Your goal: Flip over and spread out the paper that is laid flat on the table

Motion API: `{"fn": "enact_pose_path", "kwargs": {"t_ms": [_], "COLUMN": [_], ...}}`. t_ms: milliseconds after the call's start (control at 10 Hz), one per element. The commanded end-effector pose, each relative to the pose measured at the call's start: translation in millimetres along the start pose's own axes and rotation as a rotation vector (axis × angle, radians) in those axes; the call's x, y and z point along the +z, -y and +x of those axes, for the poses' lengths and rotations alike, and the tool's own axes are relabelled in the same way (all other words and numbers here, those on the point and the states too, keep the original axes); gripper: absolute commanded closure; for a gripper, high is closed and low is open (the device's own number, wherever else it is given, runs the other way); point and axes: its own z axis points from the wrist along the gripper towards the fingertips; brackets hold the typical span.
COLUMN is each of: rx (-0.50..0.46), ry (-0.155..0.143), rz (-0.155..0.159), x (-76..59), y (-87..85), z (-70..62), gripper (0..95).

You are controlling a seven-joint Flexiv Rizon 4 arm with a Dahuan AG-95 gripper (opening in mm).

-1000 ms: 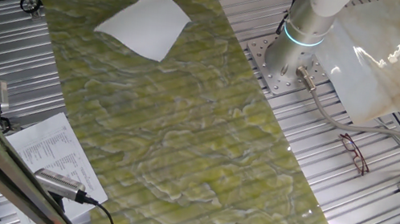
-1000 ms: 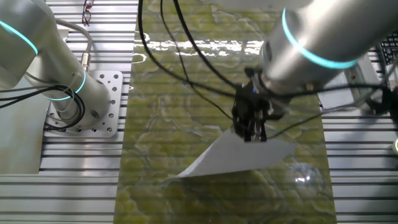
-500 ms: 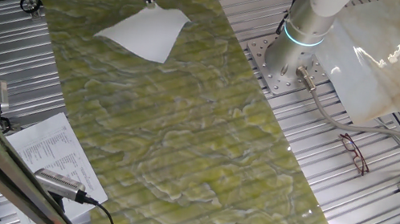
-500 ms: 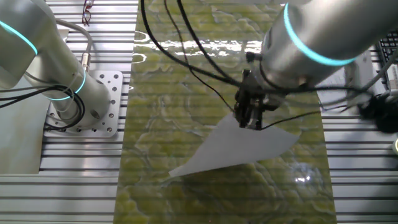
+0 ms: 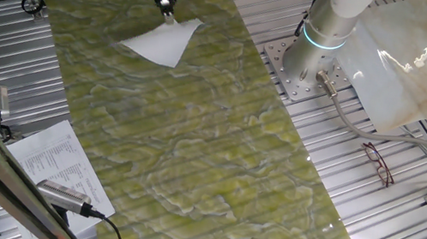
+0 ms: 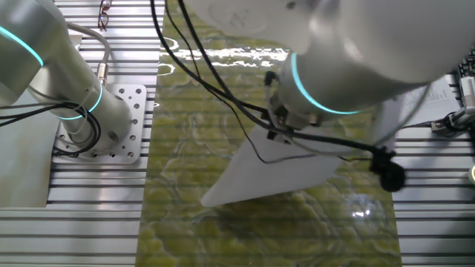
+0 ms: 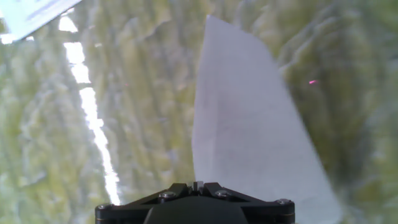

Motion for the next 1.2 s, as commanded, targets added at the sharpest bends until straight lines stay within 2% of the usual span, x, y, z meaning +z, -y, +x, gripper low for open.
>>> {"fn": "enact_pose_path", "kwargs": {"t_ms": [100, 200, 500, 700, 800, 1000, 1100, 1200], "rx": [0.007, 0.012, 0.007, -0.041, -0.152, -0.251, -0.267, -0.278], "ry": [-0.005, -0.007, -0.006, -0.009, -0.039, -0.035, -0.036, -0.015], "rz": [-0.045, -0.096, -0.085, -0.039, 0.045, 0.139, 0.159, 0.159], "x": [5.9, 11.4, 20.7, 20.9, 20.9, 20.9, 20.9, 20.9], "y": [-10.5, -15.0, -18.6, -17.4, -17.4, -17.4, -17.4, -17.4], "z": [4.0, 9.2, 13.6, 12.0, 12.0, 12.0, 12.0, 12.0], "gripper": [95.0, 95.0, 95.0, 95.0, 95.0, 95.0, 95.0, 95.0]}}
